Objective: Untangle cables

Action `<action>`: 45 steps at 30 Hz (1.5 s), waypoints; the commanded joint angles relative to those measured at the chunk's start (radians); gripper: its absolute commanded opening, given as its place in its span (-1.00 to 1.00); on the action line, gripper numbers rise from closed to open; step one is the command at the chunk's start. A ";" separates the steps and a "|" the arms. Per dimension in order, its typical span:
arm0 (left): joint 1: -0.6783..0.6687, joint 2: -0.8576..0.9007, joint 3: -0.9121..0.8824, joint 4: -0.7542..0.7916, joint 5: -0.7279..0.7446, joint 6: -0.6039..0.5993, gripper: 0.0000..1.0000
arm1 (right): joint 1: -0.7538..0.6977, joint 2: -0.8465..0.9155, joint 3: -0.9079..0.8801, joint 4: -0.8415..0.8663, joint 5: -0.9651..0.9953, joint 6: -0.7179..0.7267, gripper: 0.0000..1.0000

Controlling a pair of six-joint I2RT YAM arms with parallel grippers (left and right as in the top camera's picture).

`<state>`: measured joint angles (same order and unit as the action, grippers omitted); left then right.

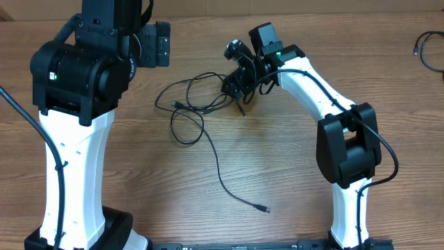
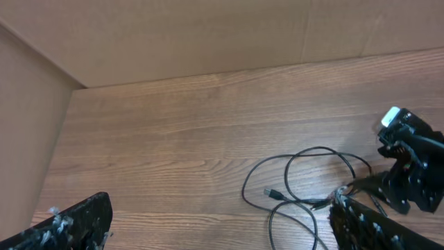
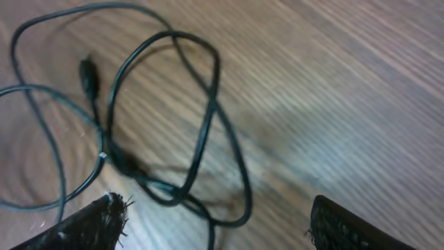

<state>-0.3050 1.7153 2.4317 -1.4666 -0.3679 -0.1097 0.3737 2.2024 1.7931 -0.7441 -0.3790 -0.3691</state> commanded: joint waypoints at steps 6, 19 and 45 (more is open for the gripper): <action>0.004 -0.003 0.006 0.004 -0.009 0.035 1.00 | -0.017 0.048 -0.002 0.006 0.109 0.056 0.64; 0.004 -0.003 0.006 -0.028 -0.005 0.035 1.00 | -0.026 0.123 -0.007 0.045 0.079 0.109 0.68; 0.005 0.004 0.005 0.002 0.023 0.019 1.00 | -0.051 -0.065 0.392 -0.286 0.120 0.269 -0.92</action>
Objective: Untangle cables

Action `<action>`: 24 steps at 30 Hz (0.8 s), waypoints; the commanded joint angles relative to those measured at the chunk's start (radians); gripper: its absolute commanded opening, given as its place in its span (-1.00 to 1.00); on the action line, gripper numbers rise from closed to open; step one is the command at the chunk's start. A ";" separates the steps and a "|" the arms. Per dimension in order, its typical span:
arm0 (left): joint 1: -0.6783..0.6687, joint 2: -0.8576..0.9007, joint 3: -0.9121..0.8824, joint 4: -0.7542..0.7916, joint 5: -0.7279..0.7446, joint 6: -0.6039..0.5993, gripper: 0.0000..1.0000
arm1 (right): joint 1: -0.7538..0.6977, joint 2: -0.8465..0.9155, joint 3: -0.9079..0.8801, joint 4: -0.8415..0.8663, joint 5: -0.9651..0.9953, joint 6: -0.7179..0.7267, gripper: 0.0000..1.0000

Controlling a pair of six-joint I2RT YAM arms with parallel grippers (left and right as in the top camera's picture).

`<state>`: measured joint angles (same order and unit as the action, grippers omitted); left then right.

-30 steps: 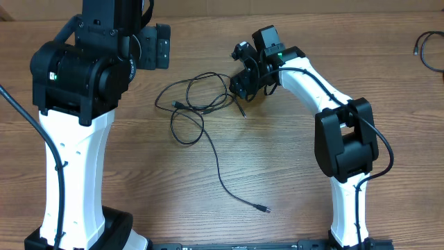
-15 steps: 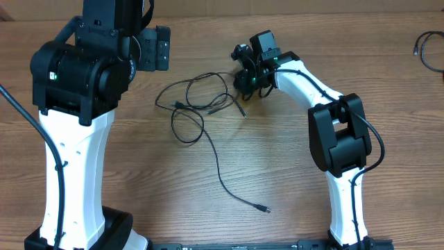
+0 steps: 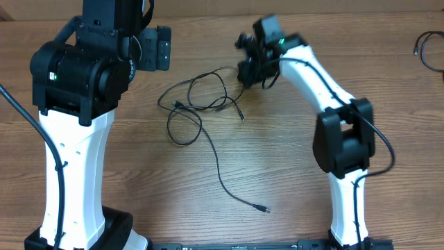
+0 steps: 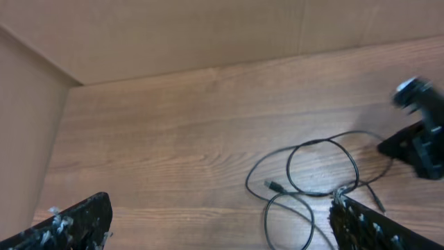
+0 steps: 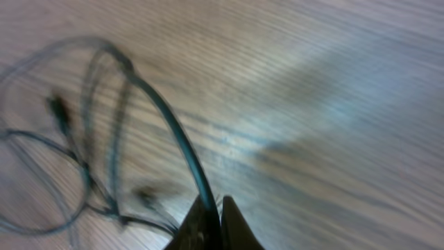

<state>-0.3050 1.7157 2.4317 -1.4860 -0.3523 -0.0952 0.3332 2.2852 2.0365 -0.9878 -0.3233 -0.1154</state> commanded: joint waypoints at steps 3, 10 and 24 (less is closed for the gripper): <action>0.005 0.022 0.005 0.055 0.010 0.005 1.00 | -0.011 -0.191 0.303 -0.158 0.088 0.014 -0.92; 0.005 0.147 0.005 0.145 0.048 0.035 1.00 | -0.016 -0.294 0.664 -0.332 0.089 0.014 -0.93; 0.005 0.340 0.005 0.217 0.650 0.347 1.00 | -0.058 -0.459 0.833 -0.277 0.088 0.014 -0.93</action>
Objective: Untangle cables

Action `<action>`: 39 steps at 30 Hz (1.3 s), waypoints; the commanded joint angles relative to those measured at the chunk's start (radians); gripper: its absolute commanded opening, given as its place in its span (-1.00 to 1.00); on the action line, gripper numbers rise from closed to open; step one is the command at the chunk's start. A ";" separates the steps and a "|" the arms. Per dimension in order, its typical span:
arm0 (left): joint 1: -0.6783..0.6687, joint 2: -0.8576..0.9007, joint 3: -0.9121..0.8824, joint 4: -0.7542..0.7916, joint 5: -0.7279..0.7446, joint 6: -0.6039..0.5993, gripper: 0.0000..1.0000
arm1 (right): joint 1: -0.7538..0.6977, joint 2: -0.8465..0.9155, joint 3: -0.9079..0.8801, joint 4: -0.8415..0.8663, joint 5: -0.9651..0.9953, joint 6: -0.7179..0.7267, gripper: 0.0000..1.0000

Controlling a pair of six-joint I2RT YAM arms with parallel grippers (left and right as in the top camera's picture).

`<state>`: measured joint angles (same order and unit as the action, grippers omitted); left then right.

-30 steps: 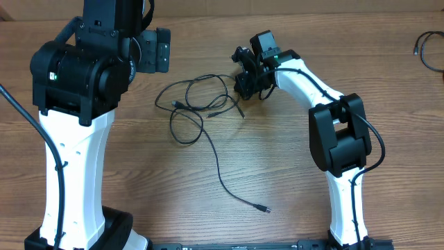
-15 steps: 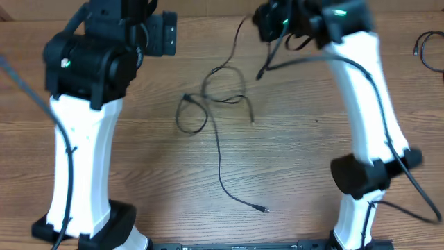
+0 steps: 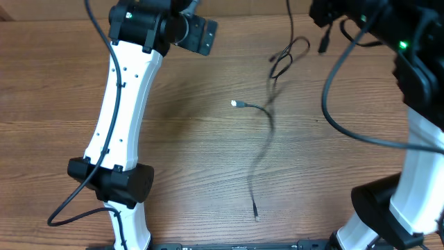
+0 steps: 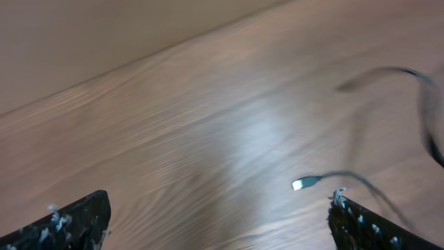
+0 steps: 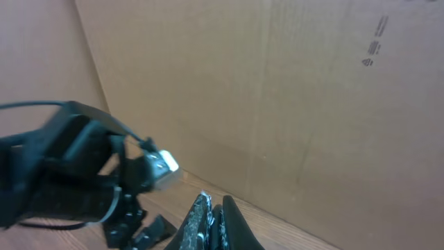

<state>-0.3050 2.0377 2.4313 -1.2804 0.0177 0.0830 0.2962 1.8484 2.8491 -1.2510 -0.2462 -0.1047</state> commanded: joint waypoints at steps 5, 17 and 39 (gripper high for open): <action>0.005 0.023 0.005 -0.003 0.621 0.434 1.00 | -0.050 -0.022 0.017 -0.042 0.011 0.004 -0.93; 0.002 0.103 0.005 0.061 0.753 0.497 1.00 | -0.068 -0.024 0.018 -0.101 0.010 0.004 -0.93; -0.108 0.323 0.005 0.342 0.925 -0.809 0.39 | -0.068 -0.034 0.018 -0.163 0.011 0.004 -0.93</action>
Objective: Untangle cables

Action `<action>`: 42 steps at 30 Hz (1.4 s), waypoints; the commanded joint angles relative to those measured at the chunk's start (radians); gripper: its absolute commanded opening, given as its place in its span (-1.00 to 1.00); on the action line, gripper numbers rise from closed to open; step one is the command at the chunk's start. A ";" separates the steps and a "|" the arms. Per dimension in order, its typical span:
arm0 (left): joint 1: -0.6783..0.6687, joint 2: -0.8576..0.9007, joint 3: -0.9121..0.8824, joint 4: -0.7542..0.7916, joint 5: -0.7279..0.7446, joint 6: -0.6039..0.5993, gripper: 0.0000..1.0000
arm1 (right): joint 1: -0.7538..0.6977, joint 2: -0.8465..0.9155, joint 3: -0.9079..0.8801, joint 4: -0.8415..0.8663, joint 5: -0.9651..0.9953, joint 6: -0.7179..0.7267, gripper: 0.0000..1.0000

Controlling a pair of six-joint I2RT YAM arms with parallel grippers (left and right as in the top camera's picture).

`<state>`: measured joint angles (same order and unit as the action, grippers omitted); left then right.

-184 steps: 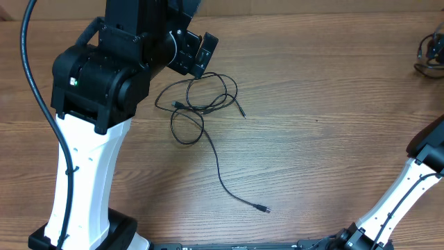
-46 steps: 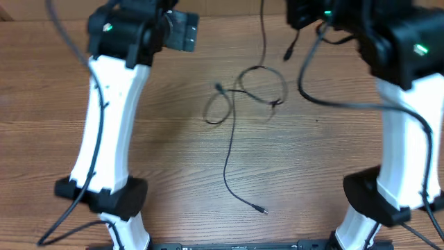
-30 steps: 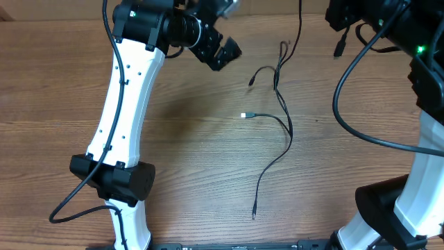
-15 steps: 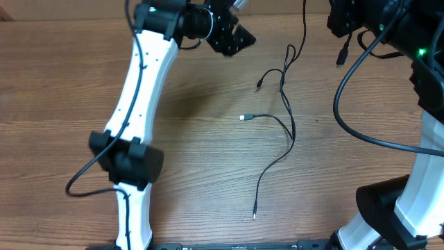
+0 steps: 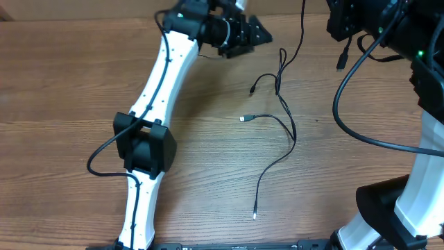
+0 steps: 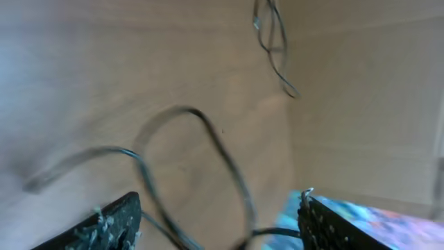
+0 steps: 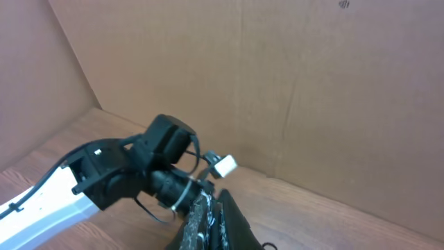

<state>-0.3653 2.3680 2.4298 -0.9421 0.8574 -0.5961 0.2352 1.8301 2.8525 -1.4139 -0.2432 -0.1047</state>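
Observation:
A thin black cable (image 5: 286, 121) hangs from above the table's far edge and trails across the wood, with a silver plug (image 5: 244, 119) and a far end (image 5: 254, 216) lying loose. My right gripper (image 7: 211, 208) is raised high, shut on the cable. The left gripper (image 5: 257, 33) is stretched out over the far middle, just left of the hanging strand, and open. In the left wrist view a blurred loop of cable (image 6: 208, 139) lies between and ahead of the left gripper's (image 6: 218, 201) fingers.
Cardboard walls (image 7: 312, 83) close off the back. The left arm (image 5: 163, 83) runs diagonally across the table's left half. The right arm's base (image 5: 388, 215) stands at the front right. A further cable strand (image 6: 274, 42) shows near the wall.
The left gripper has moved to the right, from the far middle-left to just beside the hanging cable. The right gripper stays raised and shut. The cable's plug lies a little nearer the front.
The cable lay tangled on the table with my right gripper open over it. Then the right gripper was shut on a strand at the table. Then it was high up with the cable dangling, and the left arm has come across beside it.

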 commanded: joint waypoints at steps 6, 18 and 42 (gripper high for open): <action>-0.117 -0.007 0.006 0.005 0.077 -0.153 0.47 | -0.007 -0.016 0.015 -0.023 0.026 0.004 -0.93; -0.126 -0.002 0.006 0.005 -0.039 -0.147 0.28 | -0.007 -0.018 0.015 -0.058 0.026 0.003 -0.93; -0.140 0.000 0.006 0.016 -0.159 -0.153 0.75 | -0.006 -0.127 0.015 -0.058 0.010 0.024 -0.93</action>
<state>-0.4969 2.3680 2.4298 -0.9337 0.7082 -0.7406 0.2352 1.7306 2.8525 -1.4776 -0.2291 -0.1028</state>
